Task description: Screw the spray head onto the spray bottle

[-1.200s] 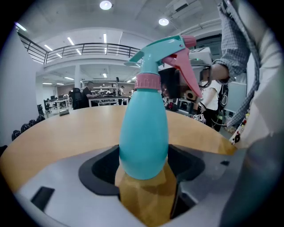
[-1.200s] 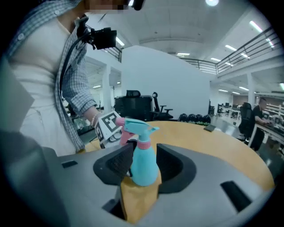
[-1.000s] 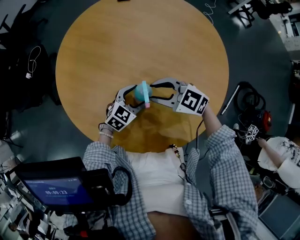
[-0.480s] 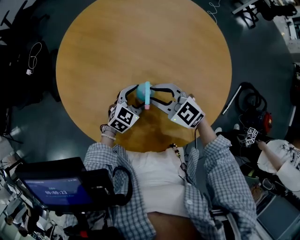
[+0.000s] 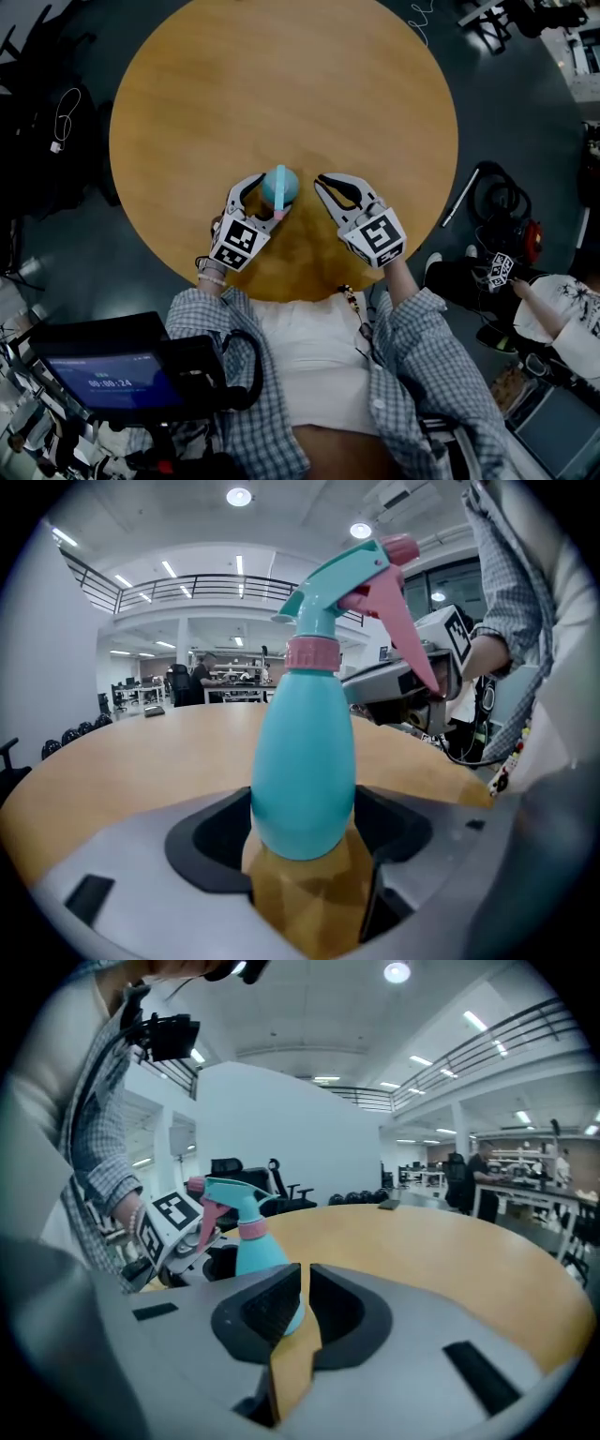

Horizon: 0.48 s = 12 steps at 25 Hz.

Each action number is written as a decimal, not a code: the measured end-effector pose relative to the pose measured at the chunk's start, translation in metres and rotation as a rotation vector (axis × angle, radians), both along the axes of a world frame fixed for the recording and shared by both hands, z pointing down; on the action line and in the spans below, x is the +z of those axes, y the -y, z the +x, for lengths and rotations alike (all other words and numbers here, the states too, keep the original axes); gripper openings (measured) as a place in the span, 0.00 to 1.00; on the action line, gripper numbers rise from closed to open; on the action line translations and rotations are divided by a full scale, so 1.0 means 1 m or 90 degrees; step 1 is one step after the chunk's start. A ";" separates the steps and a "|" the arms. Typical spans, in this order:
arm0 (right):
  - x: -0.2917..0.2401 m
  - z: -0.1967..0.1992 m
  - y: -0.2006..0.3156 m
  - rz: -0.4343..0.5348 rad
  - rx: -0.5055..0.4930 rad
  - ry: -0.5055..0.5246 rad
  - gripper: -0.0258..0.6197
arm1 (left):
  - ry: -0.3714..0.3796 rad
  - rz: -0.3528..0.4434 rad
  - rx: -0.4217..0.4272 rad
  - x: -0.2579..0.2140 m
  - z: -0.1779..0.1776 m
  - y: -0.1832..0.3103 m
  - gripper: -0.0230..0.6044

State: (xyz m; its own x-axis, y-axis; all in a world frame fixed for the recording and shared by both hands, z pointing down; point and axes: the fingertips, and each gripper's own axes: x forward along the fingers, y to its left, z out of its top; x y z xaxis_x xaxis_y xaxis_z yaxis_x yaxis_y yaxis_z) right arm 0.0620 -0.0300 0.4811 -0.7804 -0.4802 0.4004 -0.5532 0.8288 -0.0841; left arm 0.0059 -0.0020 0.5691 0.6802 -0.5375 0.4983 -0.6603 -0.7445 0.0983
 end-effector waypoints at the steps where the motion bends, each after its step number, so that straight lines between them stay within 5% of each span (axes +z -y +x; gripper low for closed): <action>1: 0.002 0.005 0.002 -0.013 0.031 0.015 0.08 | -0.001 -0.002 -0.001 0.000 -0.001 -0.001 0.57; 7: 0.010 0.010 -0.002 -0.056 0.084 0.059 0.08 | -0.016 0.003 -0.014 -0.010 -0.005 -0.008 0.57; 12: 0.012 -0.008 -0.007 -0.036 0.040 0.041 0.07 | -0.001 0.005 -0.025 -0.002 -0.008 -0.005 0.57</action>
